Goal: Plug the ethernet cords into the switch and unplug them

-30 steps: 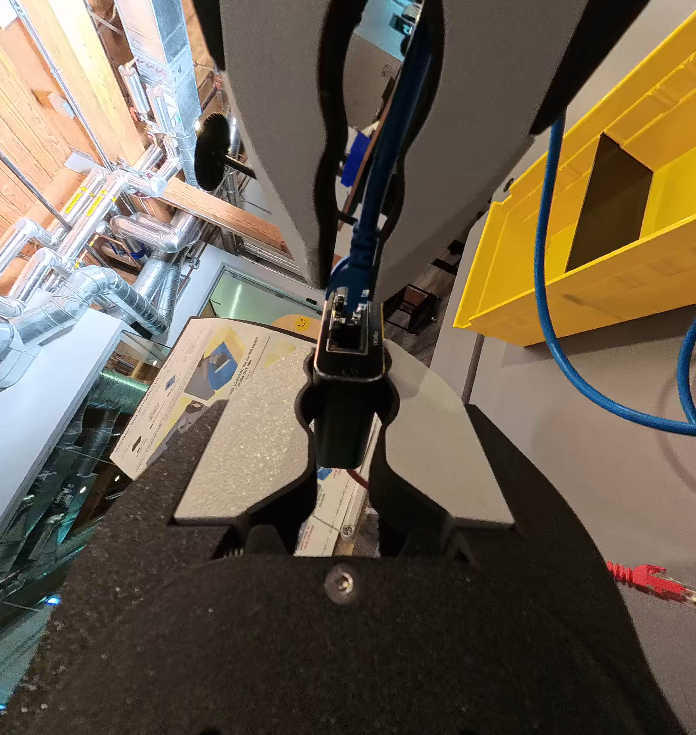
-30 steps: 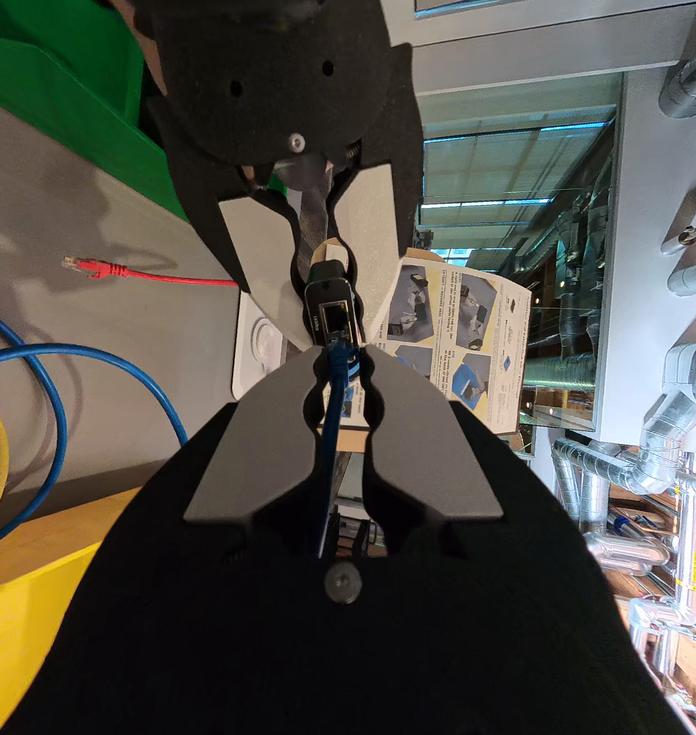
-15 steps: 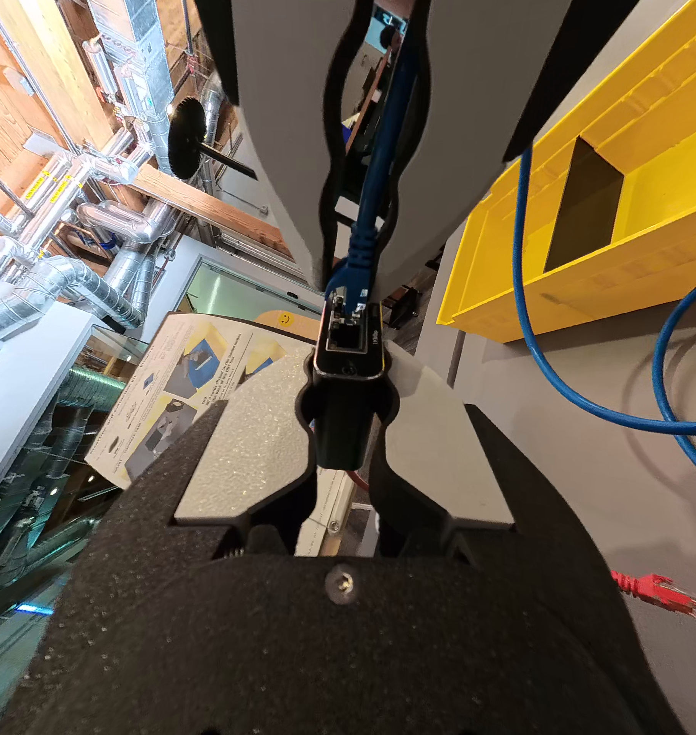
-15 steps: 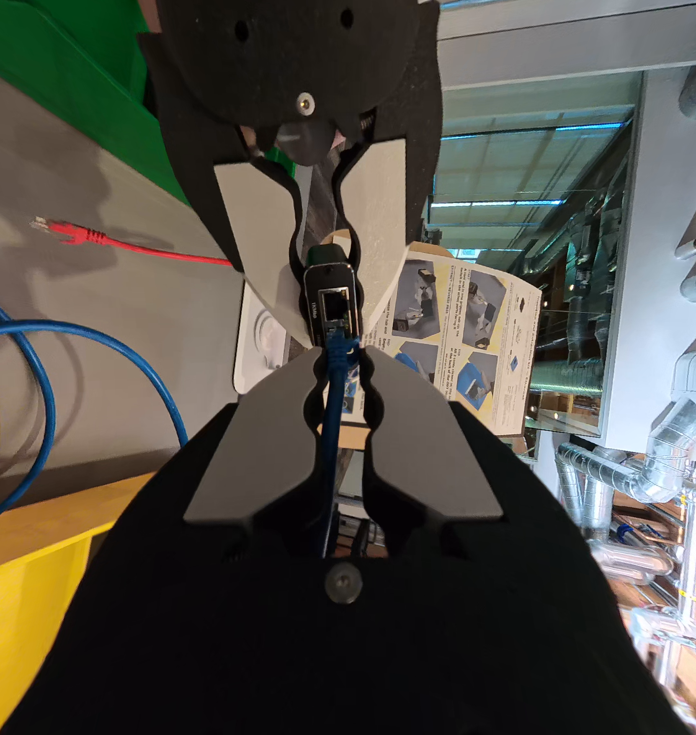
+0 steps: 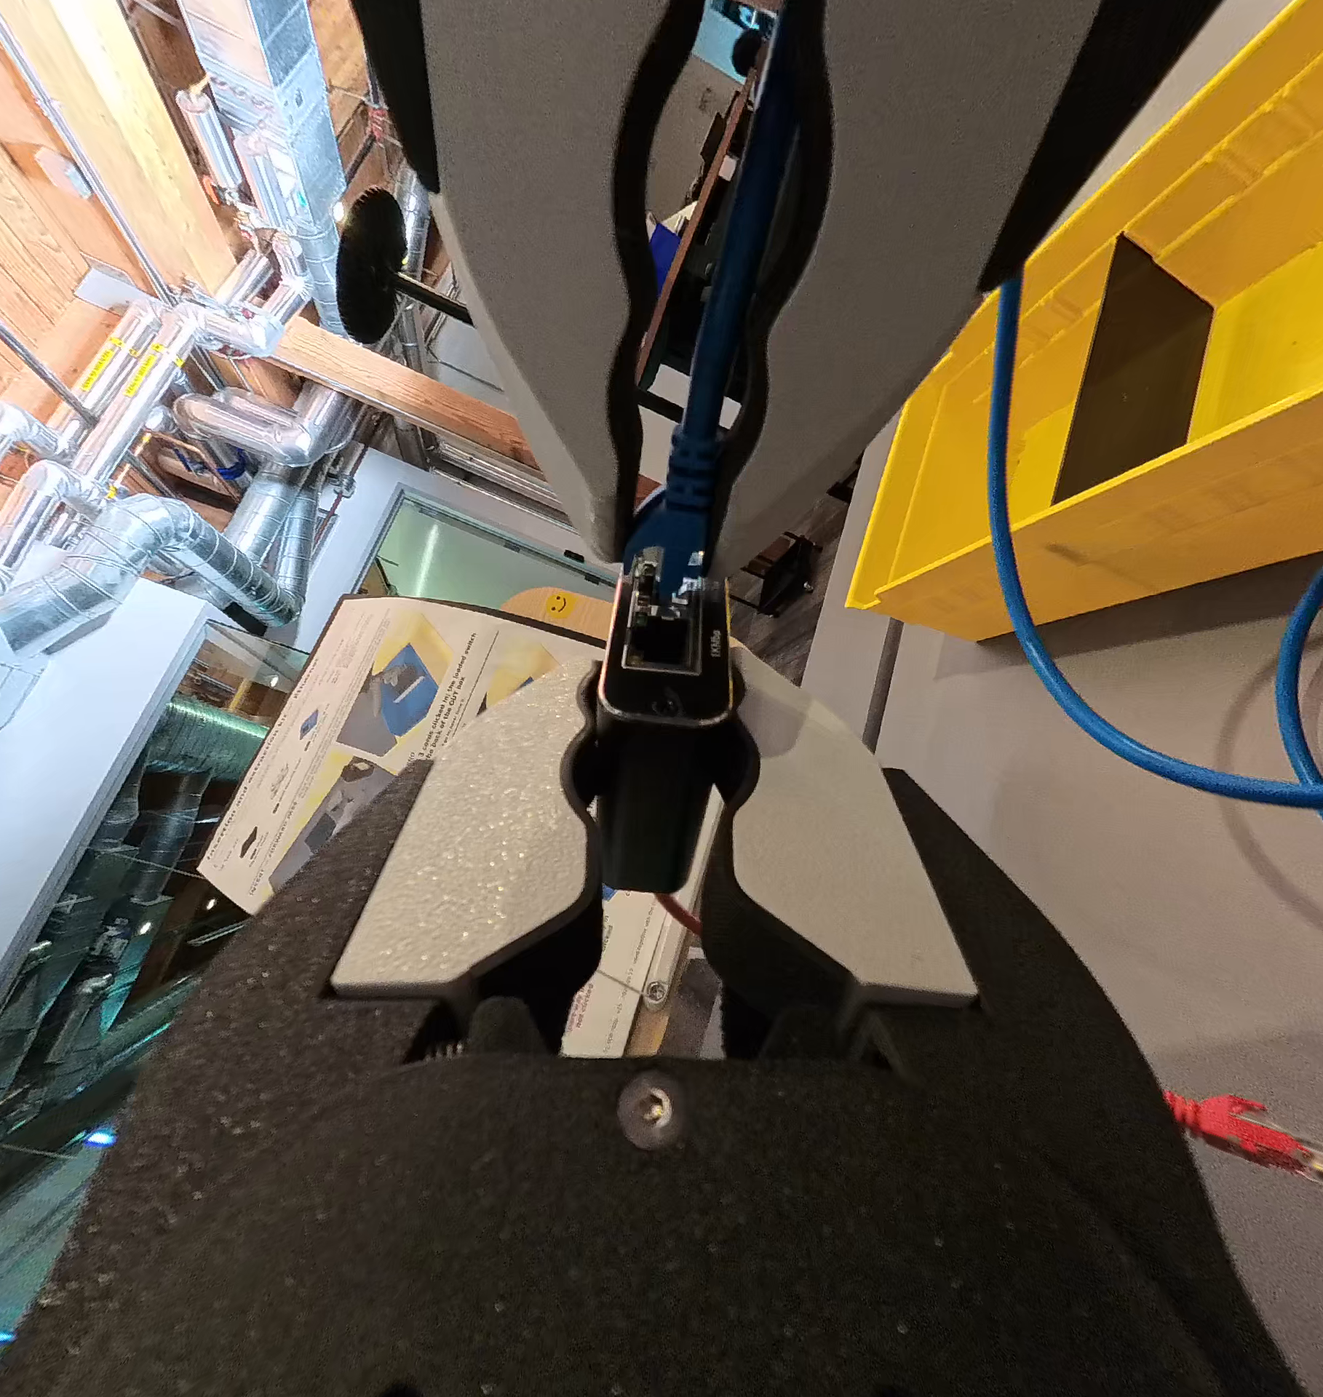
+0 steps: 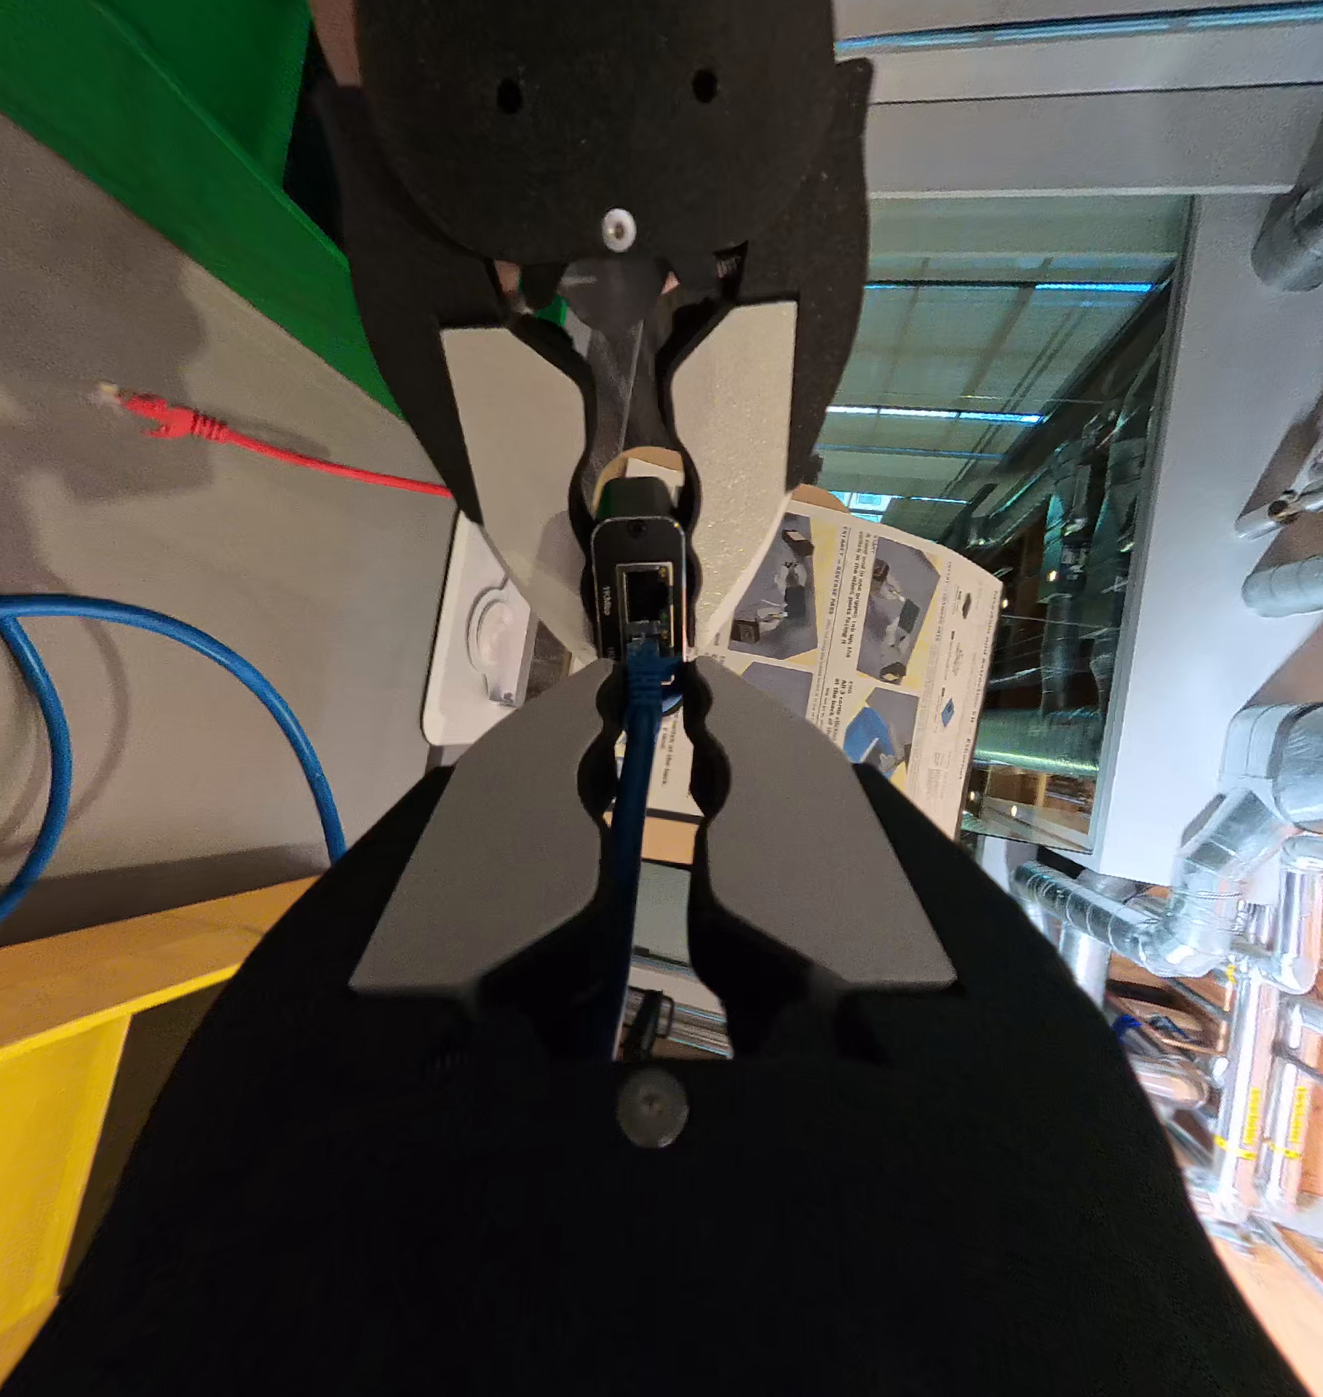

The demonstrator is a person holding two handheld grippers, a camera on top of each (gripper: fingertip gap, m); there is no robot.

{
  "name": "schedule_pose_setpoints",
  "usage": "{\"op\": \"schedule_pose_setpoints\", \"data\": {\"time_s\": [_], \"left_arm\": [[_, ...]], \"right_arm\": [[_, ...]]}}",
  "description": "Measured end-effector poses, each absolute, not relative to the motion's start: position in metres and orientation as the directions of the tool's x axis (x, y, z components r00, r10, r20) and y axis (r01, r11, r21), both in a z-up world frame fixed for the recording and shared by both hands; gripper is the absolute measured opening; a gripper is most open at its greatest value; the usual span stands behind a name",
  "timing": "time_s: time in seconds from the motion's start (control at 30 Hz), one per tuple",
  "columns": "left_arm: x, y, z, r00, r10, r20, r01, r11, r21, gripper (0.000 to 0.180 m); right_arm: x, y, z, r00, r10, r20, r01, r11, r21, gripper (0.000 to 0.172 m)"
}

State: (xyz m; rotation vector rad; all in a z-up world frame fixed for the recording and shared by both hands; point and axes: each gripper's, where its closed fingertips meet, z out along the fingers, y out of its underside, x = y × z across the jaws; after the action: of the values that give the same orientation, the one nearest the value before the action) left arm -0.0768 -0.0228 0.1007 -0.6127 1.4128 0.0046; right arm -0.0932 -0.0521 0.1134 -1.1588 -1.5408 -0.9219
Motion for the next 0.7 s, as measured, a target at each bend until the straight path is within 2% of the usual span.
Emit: {"op": "schedule_pose_setpoints", "data": {"time_s": [0.07,0.37,0.6,0.7], "left_arm": [[-0.077,-0.023,0.099,0.175,-0.337,-0.925,-0.369,0.849,-0.379,0.026],[-0.074,-0.010,0.096,0.202,-0.224,-0.953,-0.436,0.851,-0.292,0.027],[-0.074,0.001,0.084,0.163,-0.327,-0.931,-0.424,0.828,-0.366,0.027],[-0.074,0.002,0.081,0.151,-0.324,-0.934,-0.428,0.830,-0.357,0.027]], "right_arm": [[-0.093,-0.053,0.111,-0.102,0.256,0.961,0.967,0.252,0.035,0.015],[-0.087,-0.044,0.098,-0.035,0.498,0.867,0.985,0.165,-0.055,0.018],[-0.088,-0.035,0.091,0.004,0.637,0.771,0.987,0.120,-0.104,0.018],[-0.087,-0.036,0.088,0.005,0.666,0.746,0.989,0.107,-0.102,0.019]]}}
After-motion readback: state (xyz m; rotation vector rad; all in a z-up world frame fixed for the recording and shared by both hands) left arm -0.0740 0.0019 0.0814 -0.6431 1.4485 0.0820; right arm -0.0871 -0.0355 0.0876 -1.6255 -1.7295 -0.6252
